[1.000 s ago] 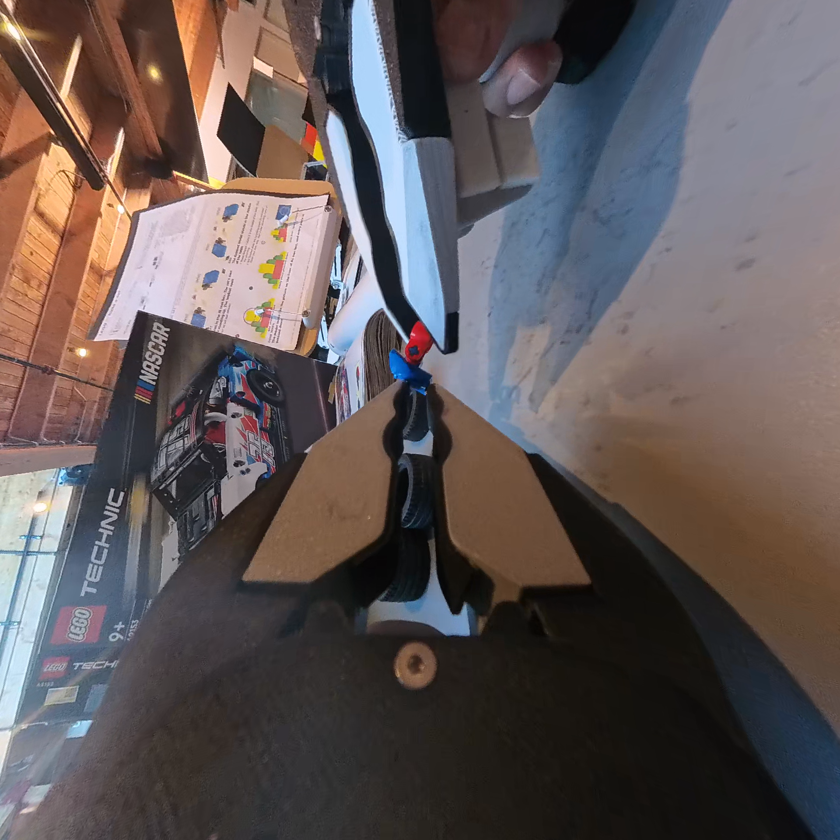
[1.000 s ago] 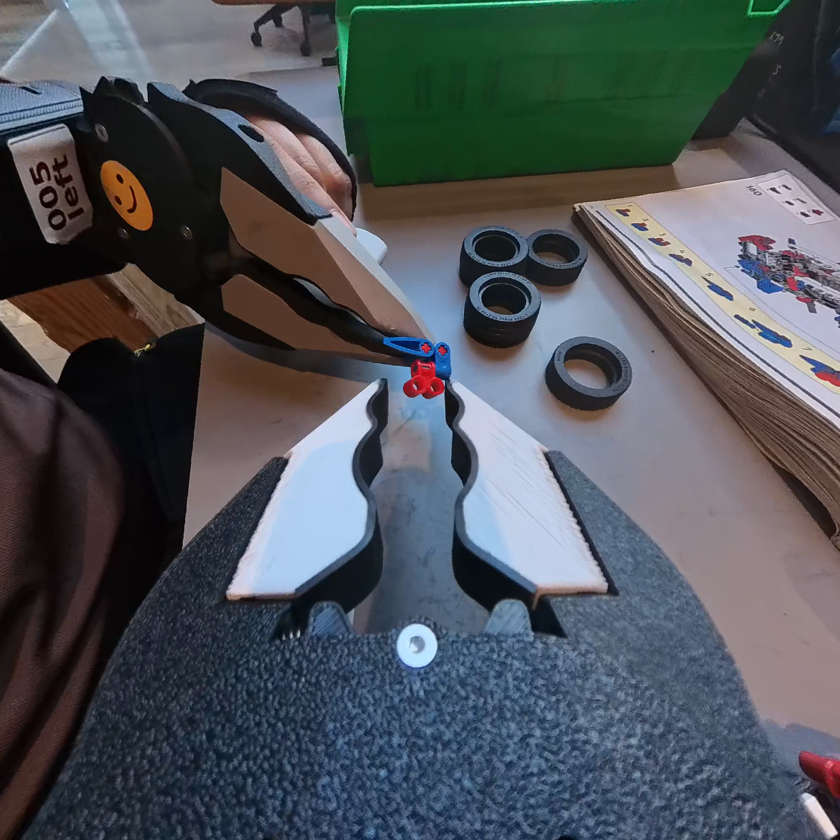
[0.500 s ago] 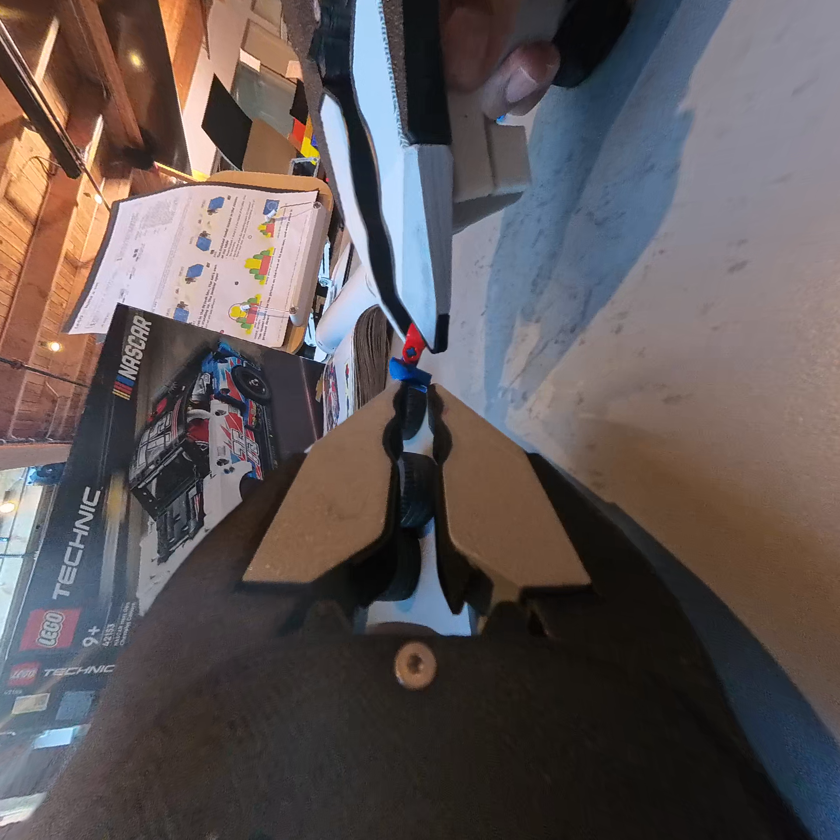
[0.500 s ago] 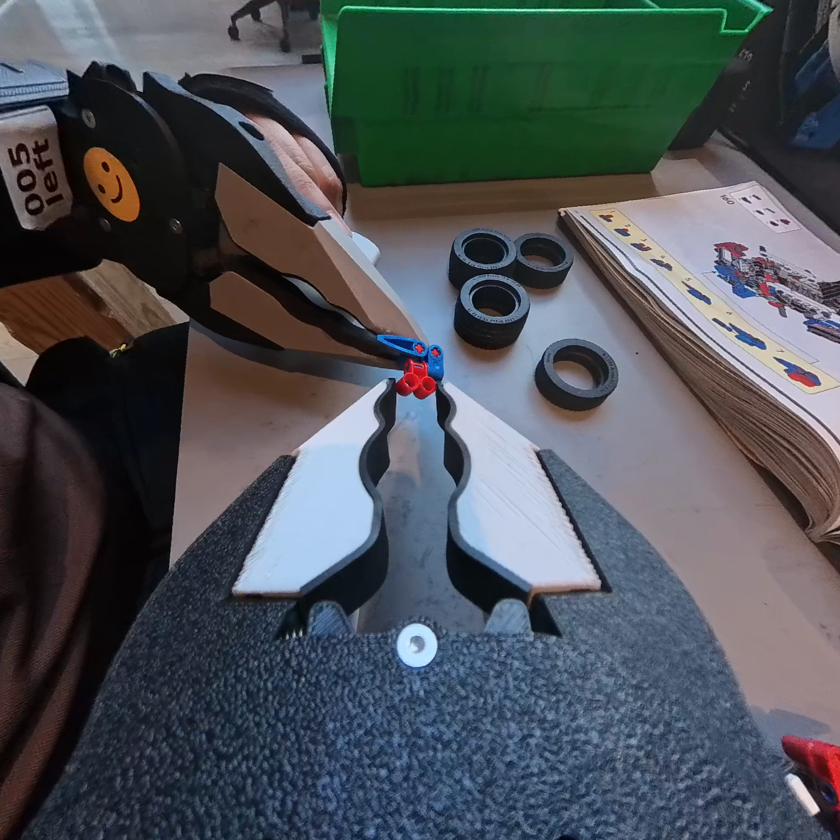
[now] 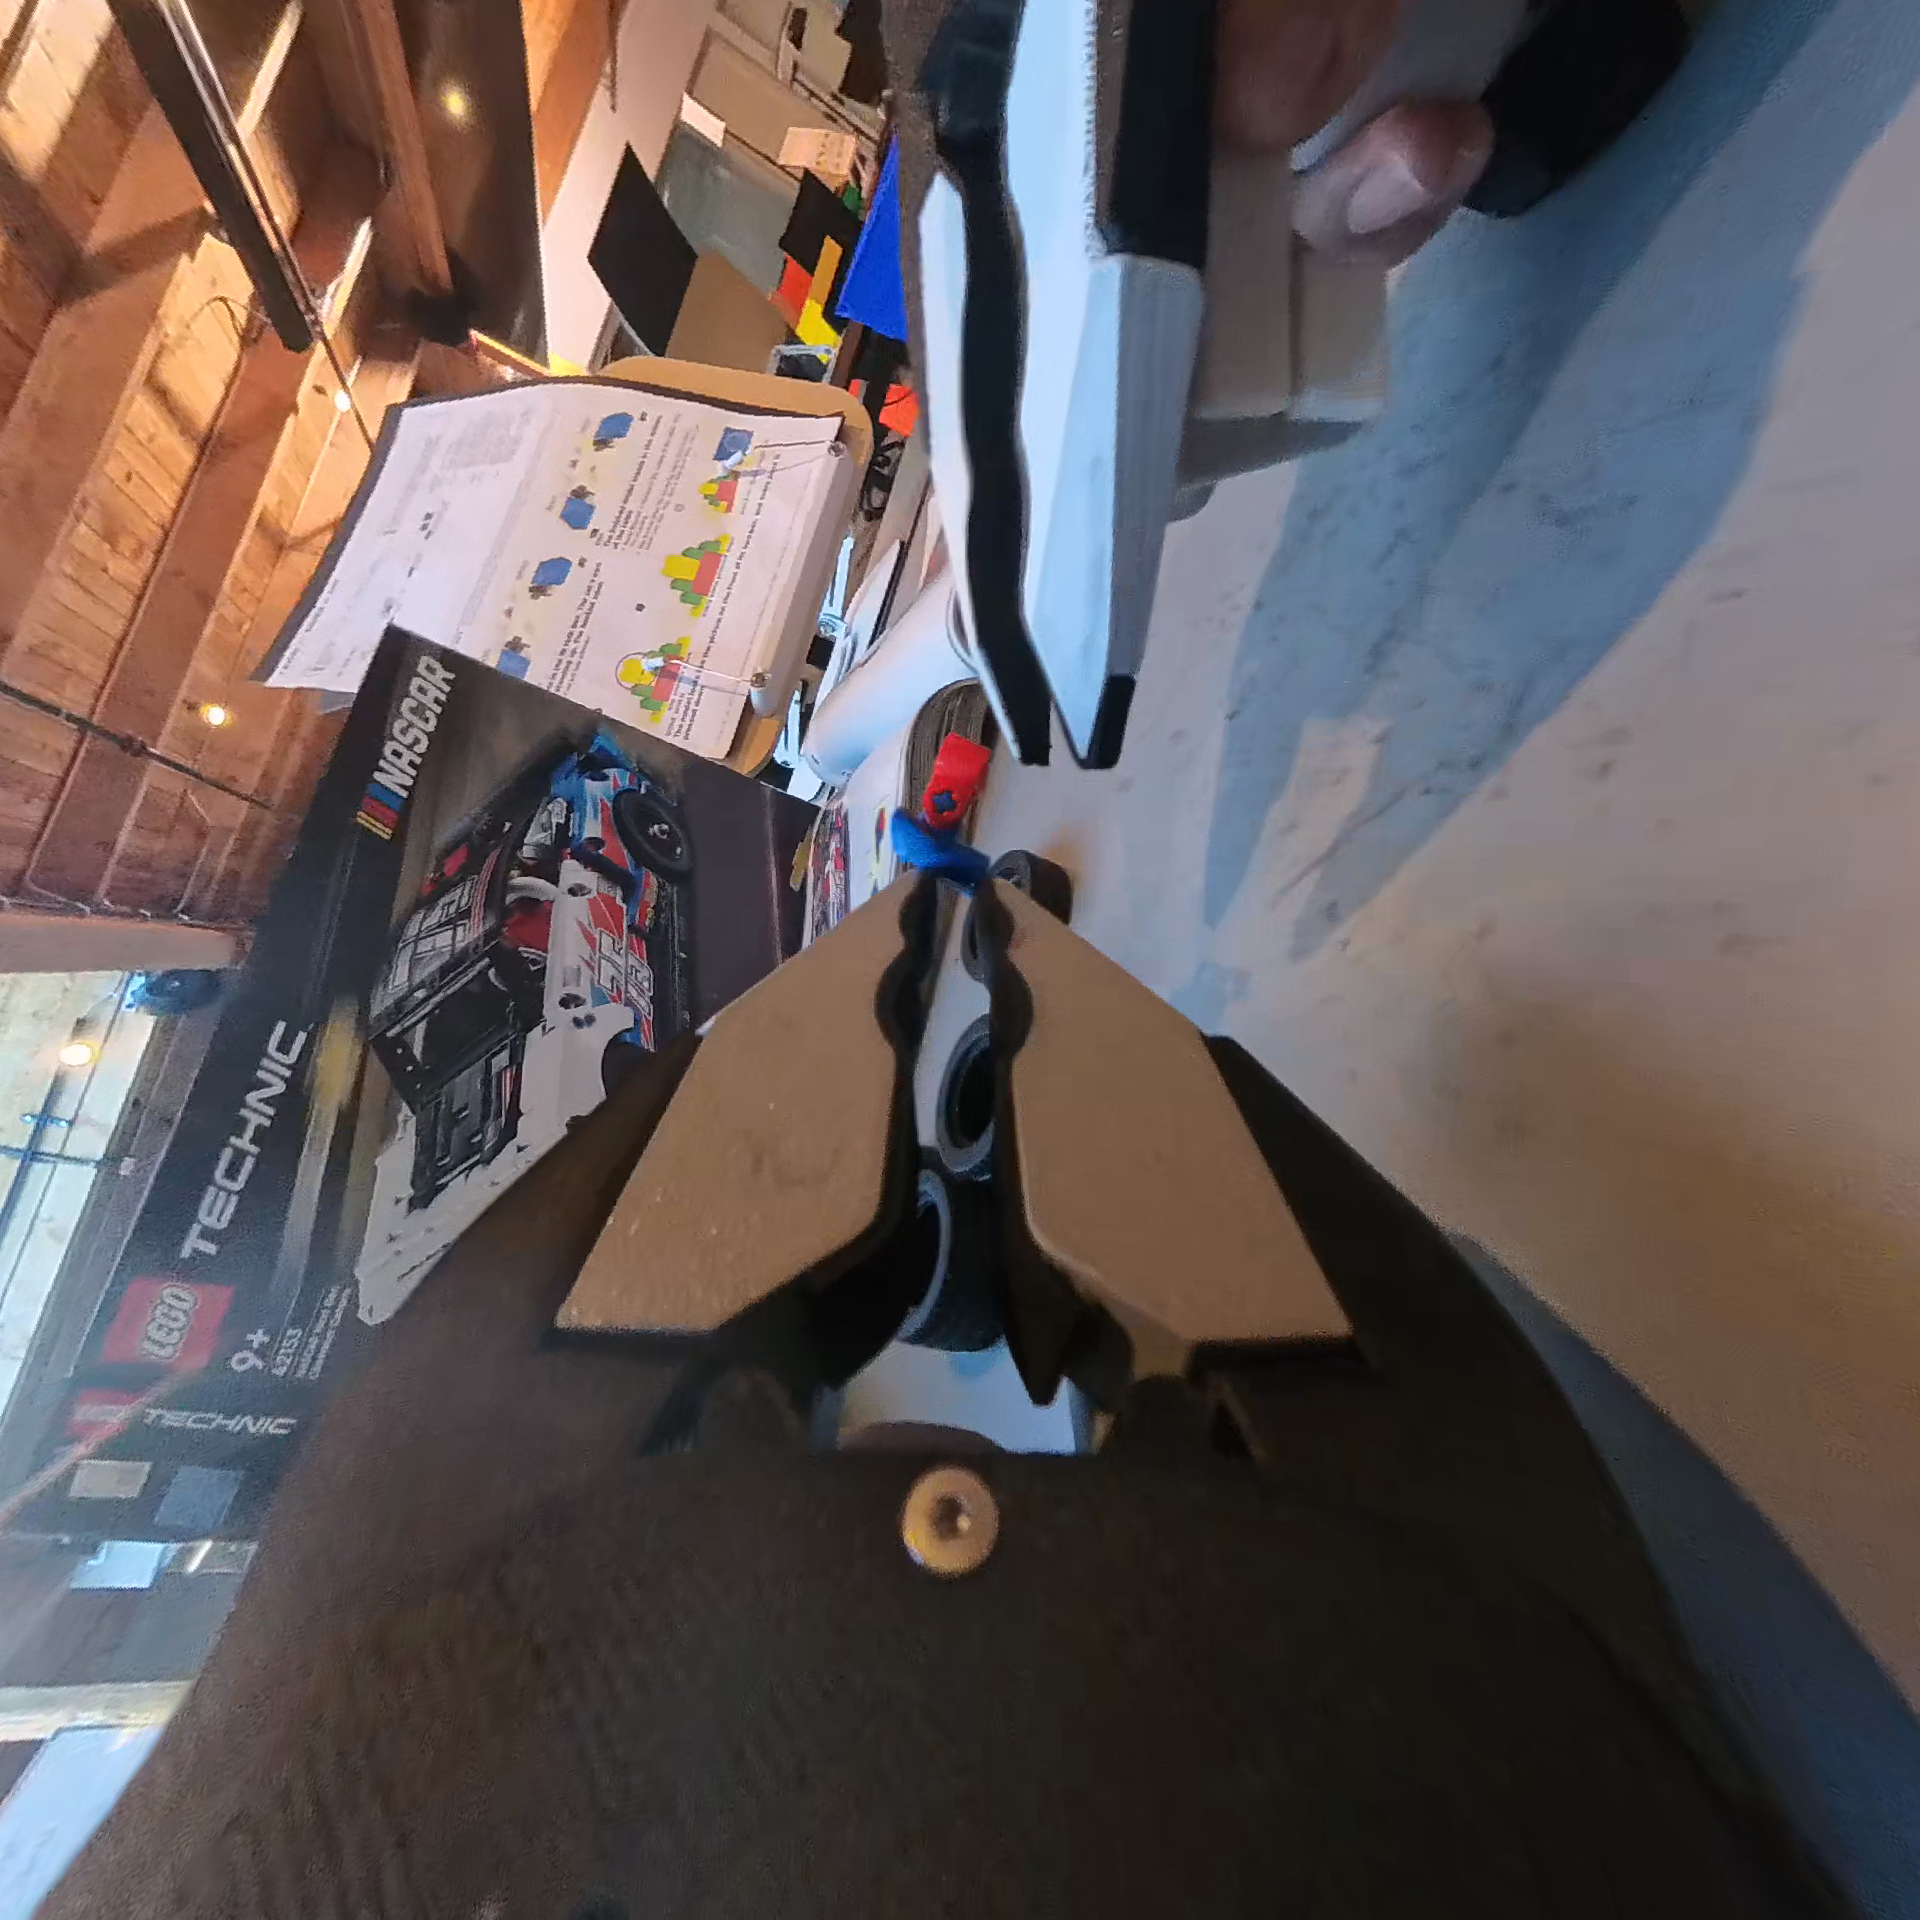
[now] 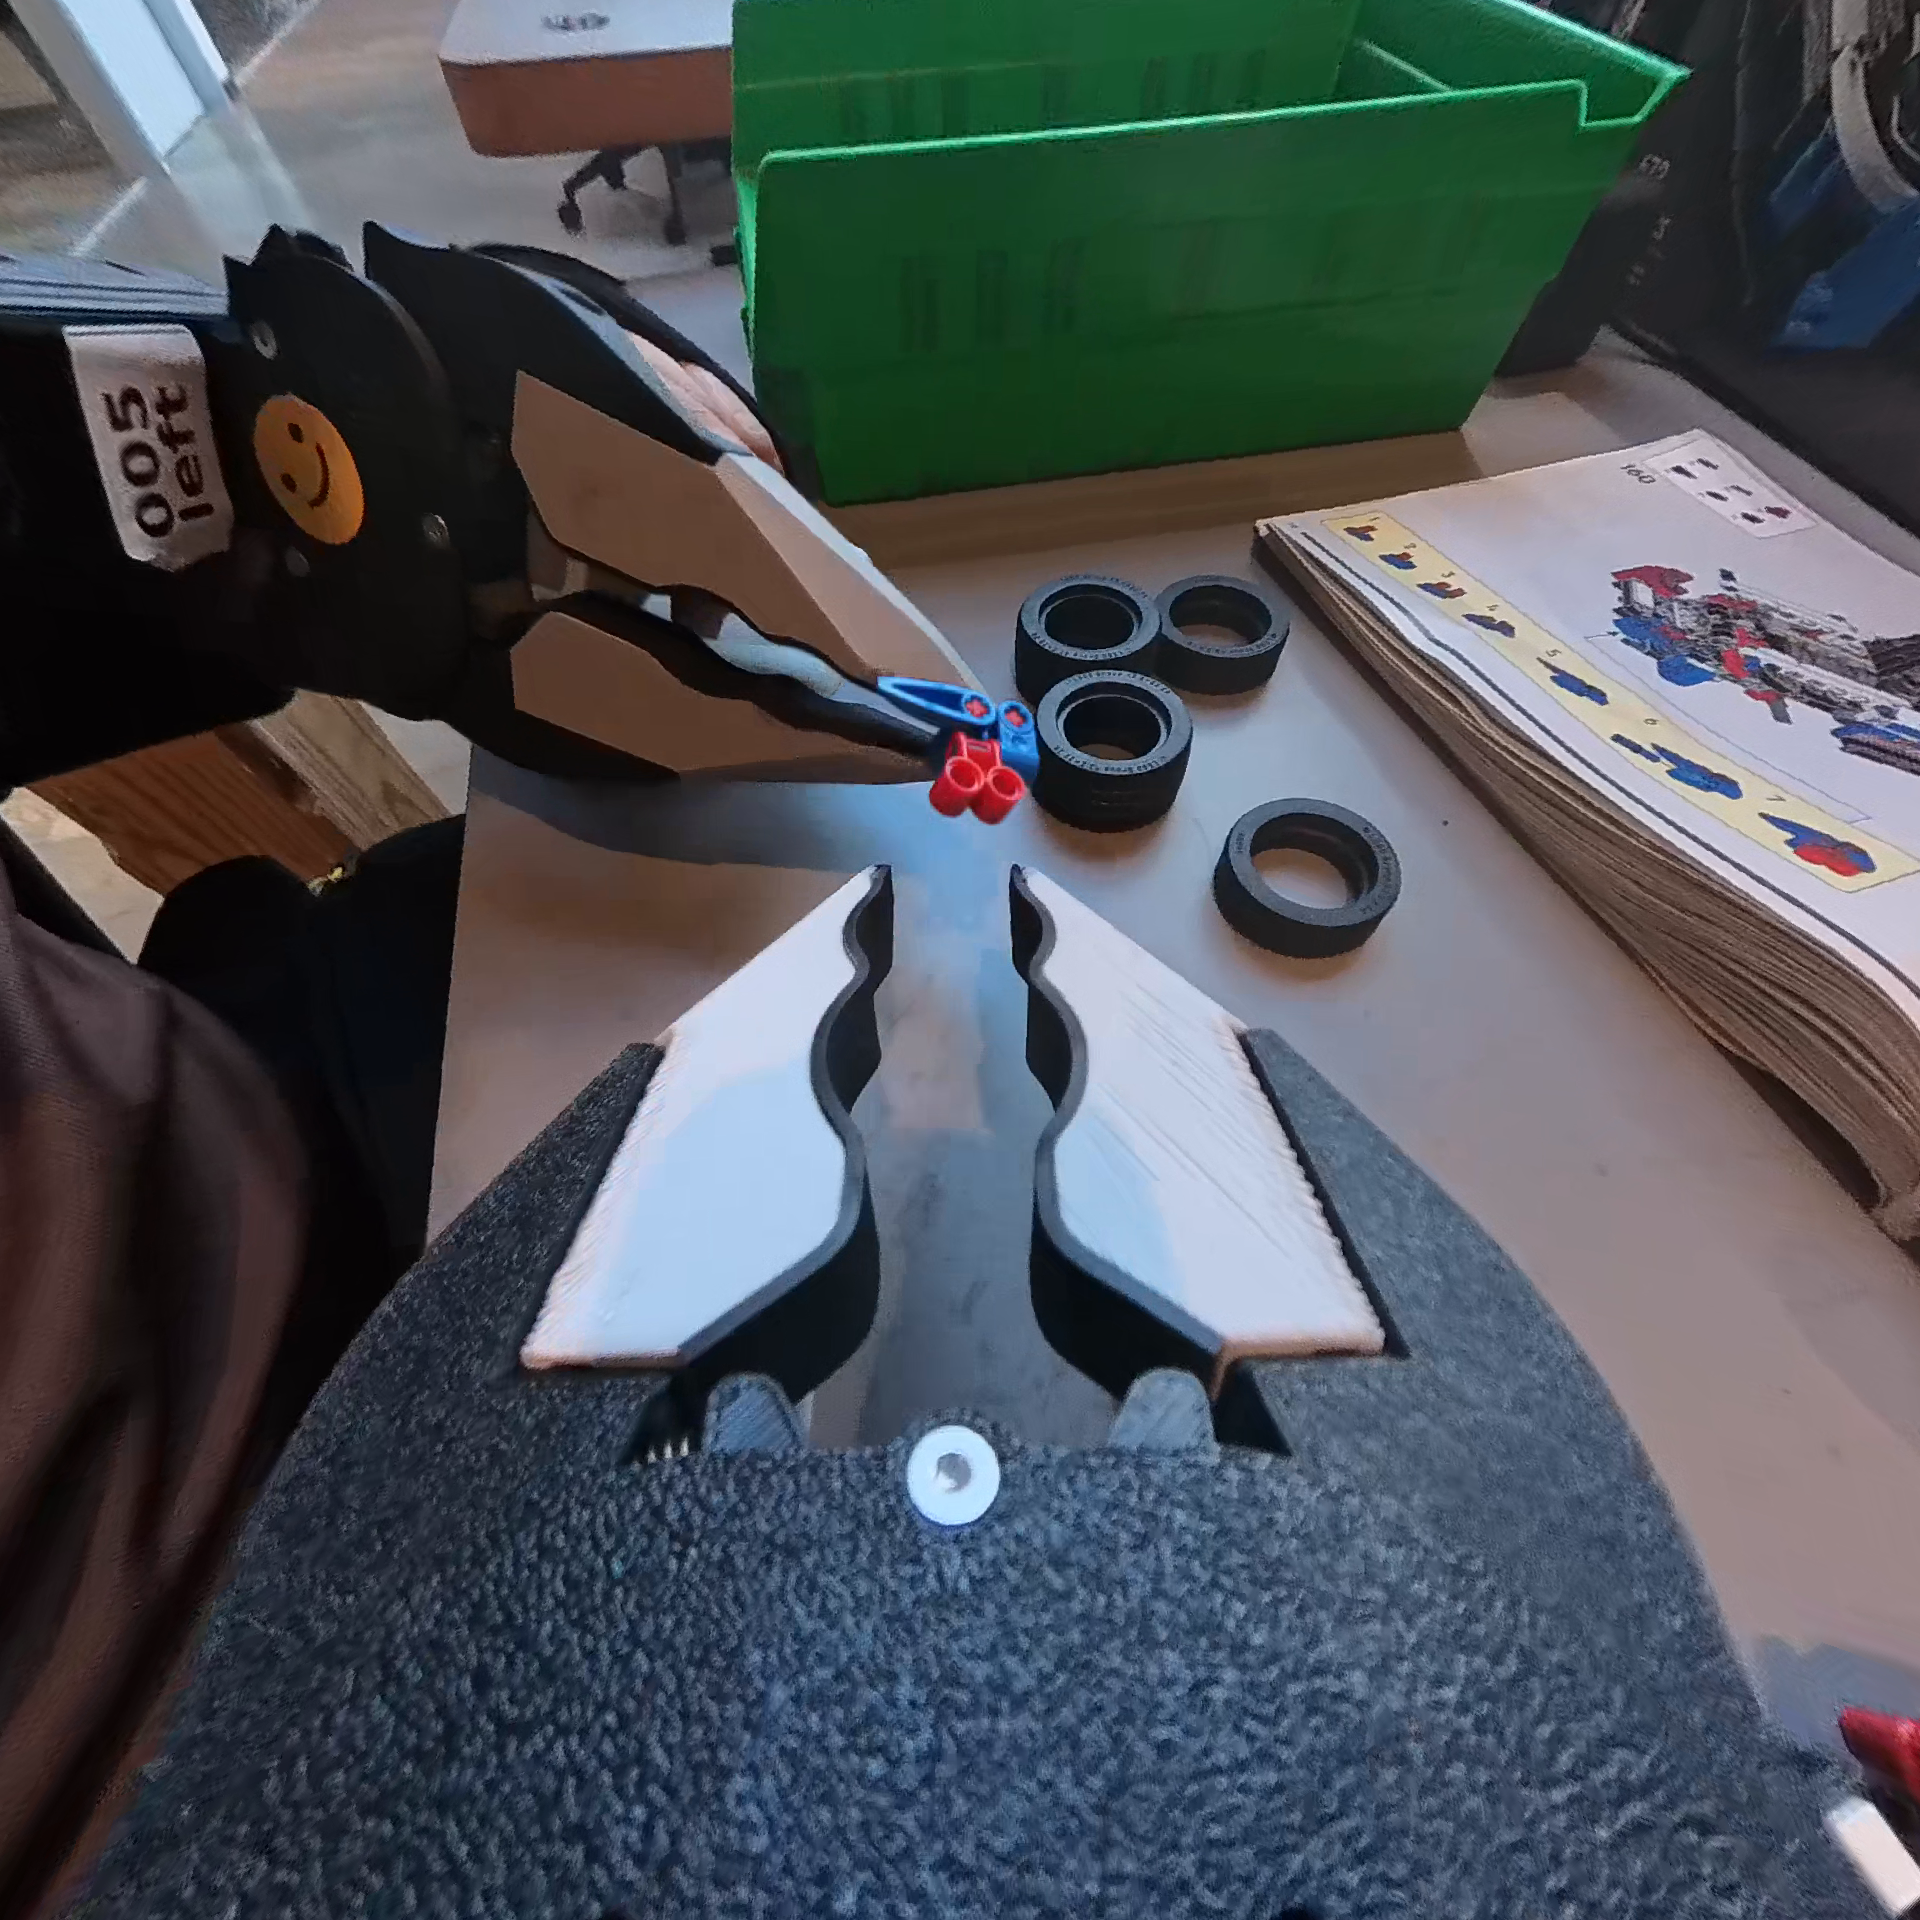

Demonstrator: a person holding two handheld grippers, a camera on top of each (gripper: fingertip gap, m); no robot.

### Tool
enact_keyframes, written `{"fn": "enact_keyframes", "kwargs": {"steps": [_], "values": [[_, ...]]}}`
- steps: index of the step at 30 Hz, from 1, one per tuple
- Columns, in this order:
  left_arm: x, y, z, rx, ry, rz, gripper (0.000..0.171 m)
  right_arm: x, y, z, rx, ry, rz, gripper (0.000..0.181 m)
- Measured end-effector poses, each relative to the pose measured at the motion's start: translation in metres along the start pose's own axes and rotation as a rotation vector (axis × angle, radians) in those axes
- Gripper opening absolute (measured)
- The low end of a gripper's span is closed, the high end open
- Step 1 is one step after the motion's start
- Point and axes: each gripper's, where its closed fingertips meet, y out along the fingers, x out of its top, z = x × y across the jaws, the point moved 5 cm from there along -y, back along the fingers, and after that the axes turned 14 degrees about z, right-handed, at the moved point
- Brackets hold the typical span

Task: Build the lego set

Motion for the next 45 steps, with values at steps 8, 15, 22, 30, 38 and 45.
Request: {"fn": "enact_keyframes", "kwargs": {"steps": [8, 15, 22, 30, 38, 45], "values": [[-0.001, -0.003, 0.007, -0.001, -0.066, -0.029, 0.005, 0.006, -0.002, 0.004, 0.058, 0.019, -0.052, 0.028], [0.005, -0.006, -0.001, 0.022, 0.031, -0.047, 0.005, 0.009, -0.005, 0.004, 0.05, 0.028, -0.087, 0.028], [0.005, -0.003, -0.008, 0.07, 0.14, 0.006, 0.005, 0.014, -0.006, 0.006, 0.018, 0.046, -0.123, 0.036], [0.008, -0.004, -0.01, 0.094, 0.177, 0.023, 0.005, 0.013, 0.001, 0.003, 0.049, 0.161, -0.091, 0.036], [0.006, -0.004, -0.009, 0.051, 0.134, 0.024, 0.0, 0.013, 0.003, 0.005, 0.105, 0.165, -0.078, 0.03], [0.007, -0.003, -0.011, 0.028, 0.114, 0.009, 0.0, 0.013, 0.003, 0.004, 0.096, 0.17, -0.08, 0.03]]}}
